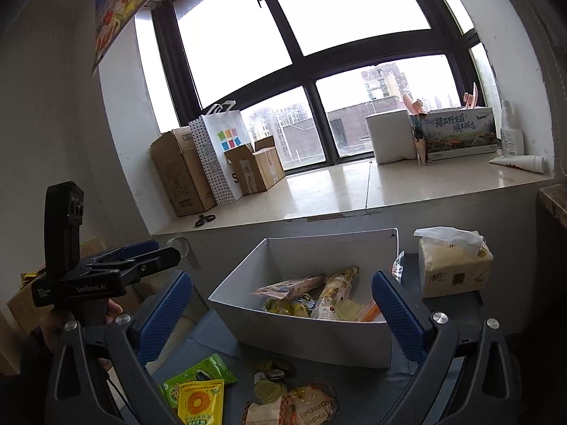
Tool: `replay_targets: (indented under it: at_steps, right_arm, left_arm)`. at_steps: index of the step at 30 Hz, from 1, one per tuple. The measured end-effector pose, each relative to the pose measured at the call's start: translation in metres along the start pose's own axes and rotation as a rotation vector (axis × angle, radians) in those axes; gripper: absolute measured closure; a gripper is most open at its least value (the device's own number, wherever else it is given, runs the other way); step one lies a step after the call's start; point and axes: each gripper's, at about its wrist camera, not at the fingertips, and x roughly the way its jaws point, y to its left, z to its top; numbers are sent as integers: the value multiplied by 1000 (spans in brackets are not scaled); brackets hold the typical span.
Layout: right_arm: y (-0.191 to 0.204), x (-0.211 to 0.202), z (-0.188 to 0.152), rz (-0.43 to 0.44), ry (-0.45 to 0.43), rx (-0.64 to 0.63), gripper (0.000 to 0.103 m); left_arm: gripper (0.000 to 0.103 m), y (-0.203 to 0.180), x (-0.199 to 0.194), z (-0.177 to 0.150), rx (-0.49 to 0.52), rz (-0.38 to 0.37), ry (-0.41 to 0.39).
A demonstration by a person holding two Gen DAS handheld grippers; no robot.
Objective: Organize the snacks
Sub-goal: 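Drop the jelly cup and pink packet into the box, opening both grippers, then reach the right gripper to the silver-grey chip bag and grasp it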
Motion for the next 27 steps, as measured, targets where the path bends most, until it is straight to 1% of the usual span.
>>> replay_targets:
  at_steps: [1,3,4,6,8,10,12,17,20,22,24,27]
  right_arm:
    - [3,-8,-4,10,-13,-4,0]
    - [8,-20,-11,13,-27,-6,0]
    - [10,-25,-16,11,-21,-9,0]
    - [14,-33,-25,12,-16,-4,0]
    - [17,-41,-35,11,-13,-16,0]
    - [18,-47,-47,-2,-8,-13,0]
    - [18,-50,-59,-5,12,-10,0]
    - [9,-58,-93,-37,40,49,0]
    - [1,-64,-113,-33,50,106,0]
    - [-1,-65,-125,-20,73,126,0]
    - [-1,-65,-134,-19,96,119,0]
    - [0,-63,-143,-43,125,100,0]
  left_arm:
    - [0,-3,-9,-3,-5,1,-6]
    - [0,-8,-27,-11,-5,-29,-19]
    - [0,-11,-36,-16,0,-37,-26]
    - [0,-16,-53,-26,4,-28,-45]
    - [0,-18,-66,-37,-4,-31,-47]
    - [0,-19,-76,-52,-27,-53,-43]
    - [0,-21,-82,-69,-35,-63,-21]
    - [0,-21,-90,-108,-50,-20,34]
    - [0,-18,-92,-126,-75,-12,67]
    - [0,-17,-93,-136,-83,-14,79]
    - [0,-18,-93,-145,-84,-18,97]
    - [0,-18,-89,-156,-90,-3,125]
